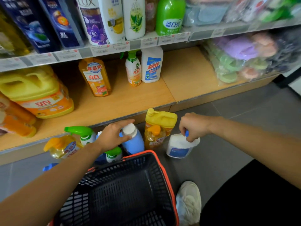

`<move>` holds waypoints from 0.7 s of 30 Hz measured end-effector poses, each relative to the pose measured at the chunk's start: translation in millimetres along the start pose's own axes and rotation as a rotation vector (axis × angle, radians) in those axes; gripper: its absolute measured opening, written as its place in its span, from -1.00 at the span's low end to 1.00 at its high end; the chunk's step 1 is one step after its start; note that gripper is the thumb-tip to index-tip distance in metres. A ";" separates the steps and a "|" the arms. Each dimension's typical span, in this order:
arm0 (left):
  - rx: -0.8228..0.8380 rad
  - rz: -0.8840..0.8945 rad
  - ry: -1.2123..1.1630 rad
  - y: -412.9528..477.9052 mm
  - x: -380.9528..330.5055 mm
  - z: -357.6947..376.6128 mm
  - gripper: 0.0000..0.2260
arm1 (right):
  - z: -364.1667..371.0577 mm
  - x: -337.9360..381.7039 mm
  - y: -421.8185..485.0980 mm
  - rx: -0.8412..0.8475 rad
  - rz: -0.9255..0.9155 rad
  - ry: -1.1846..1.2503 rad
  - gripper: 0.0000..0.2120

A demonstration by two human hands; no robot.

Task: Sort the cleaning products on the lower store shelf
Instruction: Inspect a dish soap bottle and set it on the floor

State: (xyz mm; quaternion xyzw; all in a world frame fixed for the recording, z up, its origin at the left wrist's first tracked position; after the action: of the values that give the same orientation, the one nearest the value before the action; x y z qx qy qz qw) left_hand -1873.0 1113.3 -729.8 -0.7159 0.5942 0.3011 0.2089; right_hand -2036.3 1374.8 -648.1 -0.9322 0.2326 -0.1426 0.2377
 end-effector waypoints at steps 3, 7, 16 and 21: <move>0.032 -0.047 0.006 2.6 3.1 2.1 -0.32 | -41.4 -1.7 -23.0 -0.104 0.012 0.133 -0.90; 0.013 -0.036 0.121 4.4 -13.2 2.8 -0.30 | -106.0 -17.0 -58.1 -0.423 0.097 0.574 -0.82; -0.196 0.061 -0.222 28.7 -150.4 15.3 0.15 | -173.7 2.6 -47.5 -0.768 0.100 0.896 -0.81; -0.433 -0.109 -0.216 51.3 -161.0 17.7 0.02 | -180.8 17.8 -23.5 -0.838 0.147 0.935 -0.84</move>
State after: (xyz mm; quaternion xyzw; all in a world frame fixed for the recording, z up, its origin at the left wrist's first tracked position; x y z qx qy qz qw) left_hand -1944.4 1231.0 -630.3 -0.7388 0.4504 0.4844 0.1288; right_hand -2080.6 1316.1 -480.4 -0.7669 0.4116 -0.4149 -0.2651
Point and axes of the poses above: each hand's wrist, its own y-axis towards the middle knuckle, its own z-axis out of the palm, x = y × z, the point moved 4 cm from there along y, towards the middle knuckle, and after that the axes turned 8 degrees about -x, right-handed, at the moved point
